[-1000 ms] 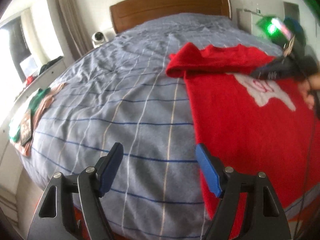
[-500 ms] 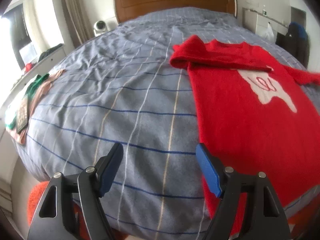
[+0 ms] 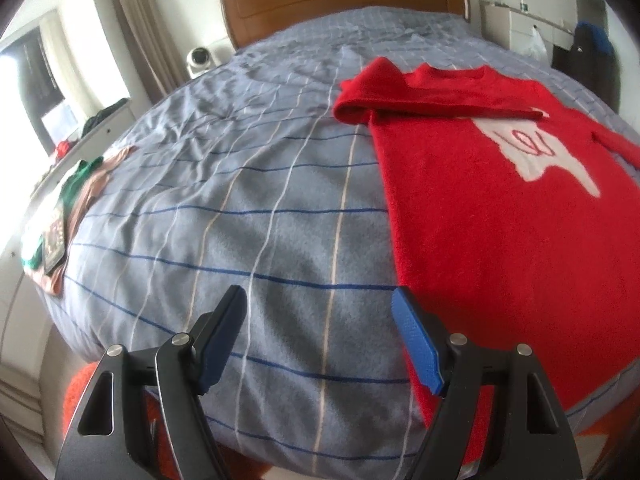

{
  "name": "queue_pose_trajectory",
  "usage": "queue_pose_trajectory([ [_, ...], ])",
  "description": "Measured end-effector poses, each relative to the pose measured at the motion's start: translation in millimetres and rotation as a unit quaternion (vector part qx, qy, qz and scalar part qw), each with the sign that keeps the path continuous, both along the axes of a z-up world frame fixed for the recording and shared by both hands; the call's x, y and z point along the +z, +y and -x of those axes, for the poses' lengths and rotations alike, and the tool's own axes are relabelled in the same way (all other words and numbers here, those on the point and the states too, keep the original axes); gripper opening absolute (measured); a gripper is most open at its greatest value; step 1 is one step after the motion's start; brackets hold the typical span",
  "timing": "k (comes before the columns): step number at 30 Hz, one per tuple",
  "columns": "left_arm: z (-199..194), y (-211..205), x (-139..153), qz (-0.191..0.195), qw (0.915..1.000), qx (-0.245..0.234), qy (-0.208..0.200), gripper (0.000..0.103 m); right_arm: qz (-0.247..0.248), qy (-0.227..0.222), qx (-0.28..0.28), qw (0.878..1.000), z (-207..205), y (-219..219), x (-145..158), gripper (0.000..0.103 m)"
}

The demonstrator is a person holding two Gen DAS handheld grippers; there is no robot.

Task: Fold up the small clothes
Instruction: 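Pull the sweater sleeve straight across the bed with the right tool, then release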

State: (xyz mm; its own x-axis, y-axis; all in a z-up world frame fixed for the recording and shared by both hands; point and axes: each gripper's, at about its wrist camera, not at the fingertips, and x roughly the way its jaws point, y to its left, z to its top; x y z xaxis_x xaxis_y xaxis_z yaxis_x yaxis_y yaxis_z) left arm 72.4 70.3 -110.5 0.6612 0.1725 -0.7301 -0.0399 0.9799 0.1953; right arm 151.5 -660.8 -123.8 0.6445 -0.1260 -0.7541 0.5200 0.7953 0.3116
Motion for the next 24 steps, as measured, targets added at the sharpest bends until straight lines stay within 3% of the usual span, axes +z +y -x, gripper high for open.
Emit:
queue_pose_trajectory([
  [3,-0.8,-1.0,-1.5,-0.002,1.0000,-0.001,0.002,0.077,-0.060,-0.035,0.003,0.998,4.7,-13.4,-8.9,0.040],
  [4,-1.1,-1.5,-2.2,-0.003,1.0000,-0.001,0.002,0.077,-0.081,-0.051,-0.002,0.995,8.4,-17.3,-8.8,0.045],
  [6,-2.2,-2.7,-3.2,-0.005,1.0000,-0.002,0.004,0.077,-0.111,-0.068,-0.014,0.991,9.8,-23.3,-11.8,0.046],
  [8,-3.1,-3.4,-4.2,-0.008,1.0000,-0.001,0.005,0.077,-0.141,-0.064,-0.031,0.987,6.3,-30.7,-18.6,0.044],
  [10,-2.8,-2.9,-4.4,-0.006,1.0000,0.000,0.006,0.077,-0.118,-0.026,-0.048,0.991,0.4,-32.2,-19.6,0.004],
  [14,-4.1,-1.1,-5.5,-0.006,1.0000,0.002,0.007,0.077,-0.067,-0.007,-0.062,0.996,1.5,-28.8,-14.7,0.003],
  [18,-4.7,-0.8,-5.5,-0.008,0.9999,0.001,0.008,0.077,-0.089,-0.006,-0.086,0.992,13.8,-40.7,-31.8,0.002],
  [21,-6.0,0.6,-2.4,-0.005,0.9999,-0.009,0.009,0.077,-0.076,-0.005,-0.078,0.994,12.5,-35.4,-29.7,0.003],
  [24,-3.4,5.4,13.7,0.025,0.9992,-0.029,0.008,0.083,-0.098,-0.029,-0.077,0.992,23.9,-36.3,-24.2,0.012],
])
